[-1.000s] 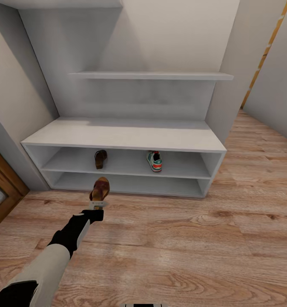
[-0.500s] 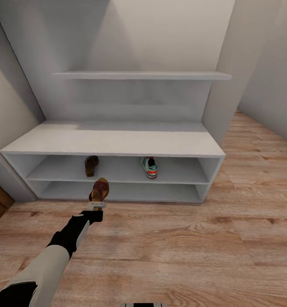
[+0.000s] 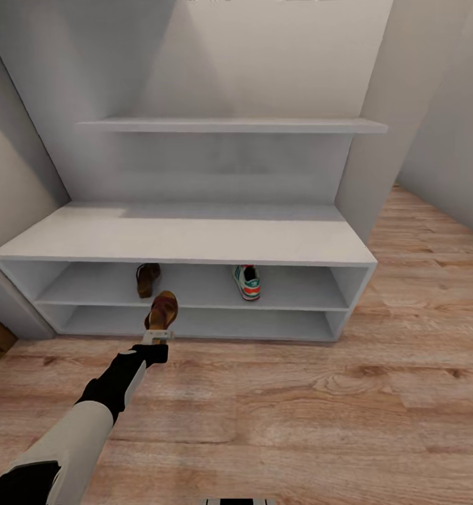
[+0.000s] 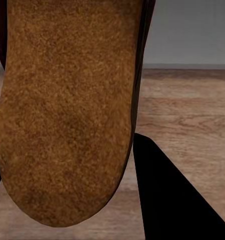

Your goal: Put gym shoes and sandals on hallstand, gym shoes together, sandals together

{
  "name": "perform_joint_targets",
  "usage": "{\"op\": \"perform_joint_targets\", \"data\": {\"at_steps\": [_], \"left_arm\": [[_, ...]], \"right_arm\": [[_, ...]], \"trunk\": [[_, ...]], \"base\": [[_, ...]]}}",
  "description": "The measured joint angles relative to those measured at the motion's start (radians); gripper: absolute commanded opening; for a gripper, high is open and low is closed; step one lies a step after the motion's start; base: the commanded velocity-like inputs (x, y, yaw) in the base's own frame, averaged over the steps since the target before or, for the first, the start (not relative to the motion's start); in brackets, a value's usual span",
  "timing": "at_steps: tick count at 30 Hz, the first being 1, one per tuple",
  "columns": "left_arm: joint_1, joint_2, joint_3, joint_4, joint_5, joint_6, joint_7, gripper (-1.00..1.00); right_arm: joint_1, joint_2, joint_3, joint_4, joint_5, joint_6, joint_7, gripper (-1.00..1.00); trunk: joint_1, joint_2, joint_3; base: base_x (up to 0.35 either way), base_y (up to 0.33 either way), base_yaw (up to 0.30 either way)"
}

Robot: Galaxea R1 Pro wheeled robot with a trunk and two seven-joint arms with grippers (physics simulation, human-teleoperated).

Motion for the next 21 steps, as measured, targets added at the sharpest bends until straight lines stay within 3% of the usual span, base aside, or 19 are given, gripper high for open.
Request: {"op": "perform_joint_targets", "data": {"at_steps": [7, 21], "left_arm": [[-0.001, 0.000, 0.000, 0.000, 0.000, 0.000, 0.000, -1.00], [-0.002, 0.000, 0.002, -0.001, -0.002, -0.003, 0.002, -1.00]], "right_arm": [[0.000, 0.000, -0.001, 0.000, 0.001, 0.000, 0.000, -1.00], [0.000, 0.000, 0.000, 0.002, 0.002, 0.000, 0.000, -1.00]], "trunk": [[0.000, 0.000, 0.000], [0.000, 0.000, 0.000]], "base": [[0.059, 0.001, 0.000], [0.282, 0.089, 0.000]]}}
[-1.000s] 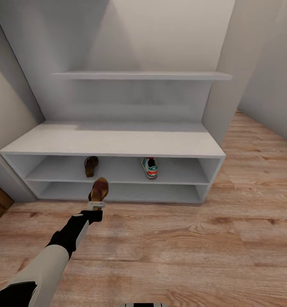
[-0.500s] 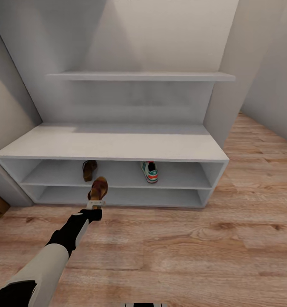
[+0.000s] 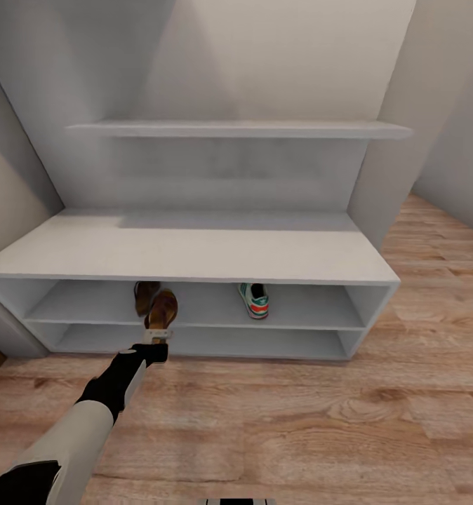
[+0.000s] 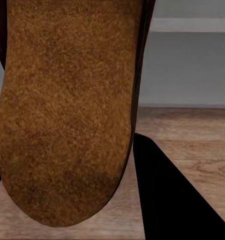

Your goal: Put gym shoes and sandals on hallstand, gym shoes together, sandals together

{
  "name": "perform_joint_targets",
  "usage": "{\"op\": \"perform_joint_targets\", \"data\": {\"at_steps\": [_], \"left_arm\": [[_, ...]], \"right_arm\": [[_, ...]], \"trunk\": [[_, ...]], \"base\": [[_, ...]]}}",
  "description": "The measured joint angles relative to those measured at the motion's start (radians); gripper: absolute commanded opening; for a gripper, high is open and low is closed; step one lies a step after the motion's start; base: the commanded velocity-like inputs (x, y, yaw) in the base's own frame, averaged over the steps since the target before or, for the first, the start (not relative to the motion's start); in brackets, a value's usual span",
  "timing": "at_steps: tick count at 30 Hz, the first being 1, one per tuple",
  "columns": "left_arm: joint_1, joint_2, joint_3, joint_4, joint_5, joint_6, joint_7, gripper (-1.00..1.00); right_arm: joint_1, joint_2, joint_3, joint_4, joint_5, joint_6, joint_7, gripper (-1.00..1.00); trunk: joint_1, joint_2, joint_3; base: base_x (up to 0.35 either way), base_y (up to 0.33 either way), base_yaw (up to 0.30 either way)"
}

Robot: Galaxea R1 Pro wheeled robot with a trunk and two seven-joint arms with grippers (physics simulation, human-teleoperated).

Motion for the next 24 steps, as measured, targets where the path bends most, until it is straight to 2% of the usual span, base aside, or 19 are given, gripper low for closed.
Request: {"op": "perform_joint_targets", "data": {"at_steps": [6, 17, 24], "left_arm": [[0.001, 0.000, -0.001, 0.000, 0.001, 0.000, 0.000, -1.00], [0.003, 0.000, -0.002, 0.000, 0.001, -0.005, 0.000, -1.00], [0.002, 0.001, 0.000, 0.000, 0.000, -0.008, 0.001, -1.00]], "right_arm": [[0.000, 0.000, -0.001, 0.001, -0.001, 0.000, 0.000, -1.00], [0.000, 0.000, -0.001, 0.001, -0.001, 0.000, 0.000, -1.00], [0.000, 0.000, 0.000, 0.002, 0.000, 0.000, 0.000, -1.00]], "trunk": [[0.000, 0.000, 0.000], [0.000, 0.000, 0.000], [0.000, 0.000, 0.000]], "base": [[0.050, 0.014, 0.000], [0.131, -0.081, 0.000], [0.130, 0.106, 0.000]]}}
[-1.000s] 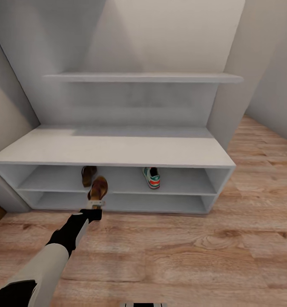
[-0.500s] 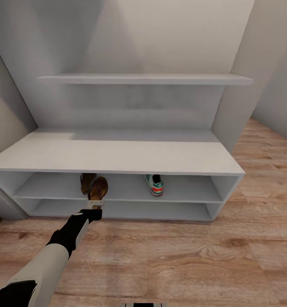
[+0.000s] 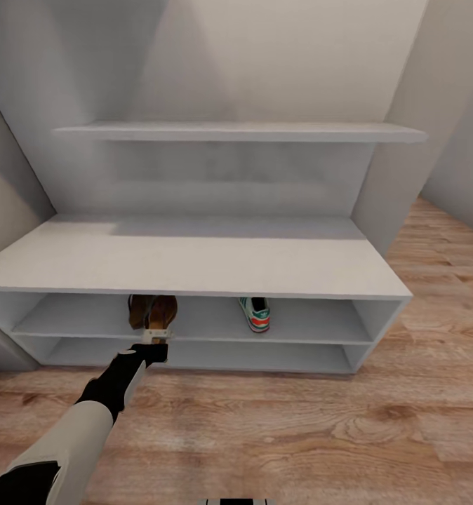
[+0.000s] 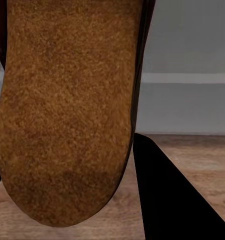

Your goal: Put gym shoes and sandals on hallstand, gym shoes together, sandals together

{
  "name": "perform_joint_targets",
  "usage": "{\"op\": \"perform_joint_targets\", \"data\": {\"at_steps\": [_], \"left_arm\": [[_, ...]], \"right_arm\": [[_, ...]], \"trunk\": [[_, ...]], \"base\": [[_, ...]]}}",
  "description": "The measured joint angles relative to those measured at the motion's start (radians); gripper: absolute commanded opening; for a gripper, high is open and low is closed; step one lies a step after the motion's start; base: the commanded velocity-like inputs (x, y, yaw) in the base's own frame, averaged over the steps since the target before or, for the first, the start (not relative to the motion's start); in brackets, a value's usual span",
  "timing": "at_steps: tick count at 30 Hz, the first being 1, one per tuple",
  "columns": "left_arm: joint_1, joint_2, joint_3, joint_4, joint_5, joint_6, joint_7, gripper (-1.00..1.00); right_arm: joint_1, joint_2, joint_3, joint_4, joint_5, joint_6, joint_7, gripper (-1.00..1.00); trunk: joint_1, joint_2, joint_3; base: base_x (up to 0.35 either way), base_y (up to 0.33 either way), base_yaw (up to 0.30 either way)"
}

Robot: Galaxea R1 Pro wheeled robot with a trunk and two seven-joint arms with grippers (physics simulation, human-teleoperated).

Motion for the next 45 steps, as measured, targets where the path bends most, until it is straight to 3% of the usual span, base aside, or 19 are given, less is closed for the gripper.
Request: {"op": "perform_joint_targets", "data": {"at_steps": [22, 29, 45], "left_arm": [[-0.001, 0.001, -0.002, 0.000, 0.000, -0.001, -0.001, -1.00], [0.000, 0.001, -0.001, -0.017, 0.000, 0.005, -0.001, -1.00], [0.006, 0.002, 0.000, -0.033, -0.001, 0.004, 0.001, -1.00]], "right_arm": [[0.000, 0.000, -0.001, 0.000, 0.000, 0.000, -0.001, -1.00], [0.000, 0.000, 0.000, 0.001, 0.000, 0.000, -0.001, -1.00], [0.000, 0.000, 0.000, 0.001, 0.000, 0.000, -0.001, -1.00]], "trunk": [[0.000, 0.000, 0.000], [0.027, -0.049, -0.022], [0.027, -0.049, -0.022]], "base": [[0.084, 0.005, 0.000], [0.000, 0.000, 0.000], [0.043, 0.014, 0.000]]}}
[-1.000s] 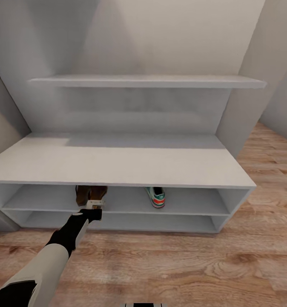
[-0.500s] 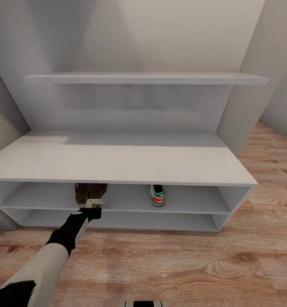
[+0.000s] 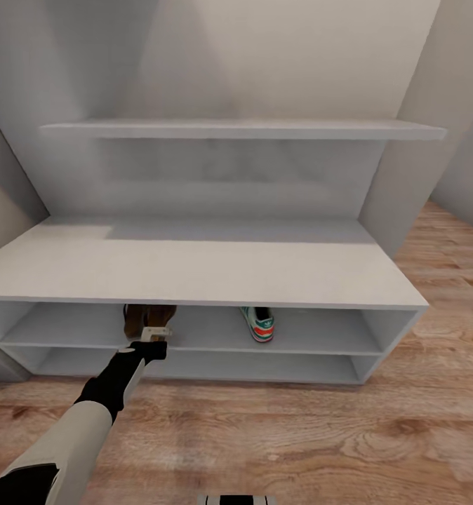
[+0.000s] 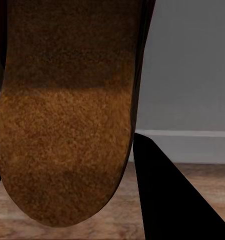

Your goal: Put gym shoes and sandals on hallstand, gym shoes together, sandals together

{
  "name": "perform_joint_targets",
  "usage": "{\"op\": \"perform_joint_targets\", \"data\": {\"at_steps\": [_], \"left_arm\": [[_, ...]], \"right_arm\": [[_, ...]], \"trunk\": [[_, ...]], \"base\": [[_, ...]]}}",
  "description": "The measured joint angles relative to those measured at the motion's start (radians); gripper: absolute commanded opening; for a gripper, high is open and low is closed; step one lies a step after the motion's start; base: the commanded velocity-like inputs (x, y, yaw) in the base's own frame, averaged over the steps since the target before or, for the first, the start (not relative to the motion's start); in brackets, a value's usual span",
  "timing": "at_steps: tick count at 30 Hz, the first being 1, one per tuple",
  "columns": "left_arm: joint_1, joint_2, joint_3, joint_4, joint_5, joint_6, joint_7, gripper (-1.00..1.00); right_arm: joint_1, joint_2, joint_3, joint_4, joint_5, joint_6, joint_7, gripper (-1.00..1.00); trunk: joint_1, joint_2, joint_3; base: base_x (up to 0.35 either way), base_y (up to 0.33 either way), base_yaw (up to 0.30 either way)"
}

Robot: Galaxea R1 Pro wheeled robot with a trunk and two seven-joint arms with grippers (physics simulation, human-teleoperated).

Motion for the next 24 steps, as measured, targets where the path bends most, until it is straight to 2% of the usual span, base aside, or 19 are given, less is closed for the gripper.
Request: {"op": "perform_joint_targets", "data": {"at_steps": [9, 14, 24], "left_arm": [[0.000, 0.000, 0.000, -0.001, 0.000, 0.002, 0.000, -1.00], [0.000, -0.001, 0.000, -0.001, 0.000, 0.003, 0.000, -1.00], [0.000, -0.001, 0.000, -0.001, 0.000, 0.002, 0.000, -1.00]], "right_arm": [[0.000, 0.000, 0.000, 0.000, 0.000, 0.000, 0.000, -1.00], [0.000, 0.000, 0.000, 0.000, 0.000, 0.000, 0.000, -1.00], [0.000, 0.000, 0.000, 0.000, 0.000, 0.000, 0.000, -1.00]], "trunk": [[0.000, 0.000, 0.000], [0.000, 0.000, 0.000], [0.000, 0.000, 0.000]], "base": [[0.038, 0.008, 0.000], [0.205, 0.000, 0.000], [0.072, 0.000, 0.000]]}}
